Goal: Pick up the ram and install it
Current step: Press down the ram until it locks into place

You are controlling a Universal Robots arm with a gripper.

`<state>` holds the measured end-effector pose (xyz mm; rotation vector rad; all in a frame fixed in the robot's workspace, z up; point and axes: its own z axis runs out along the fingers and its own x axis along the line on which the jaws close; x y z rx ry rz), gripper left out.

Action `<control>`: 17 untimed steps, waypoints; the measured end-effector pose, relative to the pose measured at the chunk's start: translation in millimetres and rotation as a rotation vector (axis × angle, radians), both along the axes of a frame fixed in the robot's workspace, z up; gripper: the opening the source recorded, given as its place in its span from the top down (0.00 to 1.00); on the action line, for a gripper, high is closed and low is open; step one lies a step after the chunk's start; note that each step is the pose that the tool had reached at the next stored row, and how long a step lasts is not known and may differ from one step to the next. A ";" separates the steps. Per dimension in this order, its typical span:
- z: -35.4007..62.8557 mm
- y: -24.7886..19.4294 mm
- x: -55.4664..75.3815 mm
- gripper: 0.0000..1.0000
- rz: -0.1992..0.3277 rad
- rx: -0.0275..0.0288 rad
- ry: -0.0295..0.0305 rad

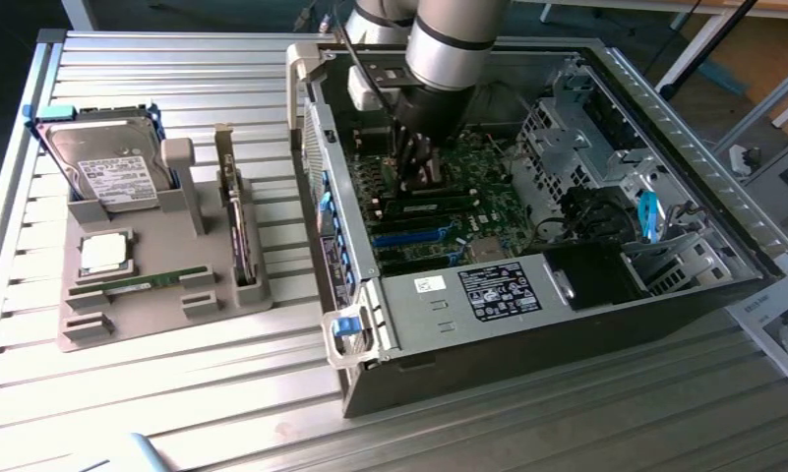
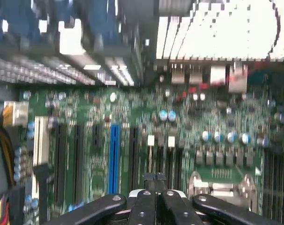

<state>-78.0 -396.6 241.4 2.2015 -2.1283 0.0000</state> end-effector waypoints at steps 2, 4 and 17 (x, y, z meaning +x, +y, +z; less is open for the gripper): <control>-0.1 0.0 -7.0 0.89 0.000 0.0000 0.0001; -0.2 -0.2 -7.2 0.89 0.000 0.0000 0.0000; -5.0 -3.3 -7.7 0.89 0.000 -0.0002 0.0001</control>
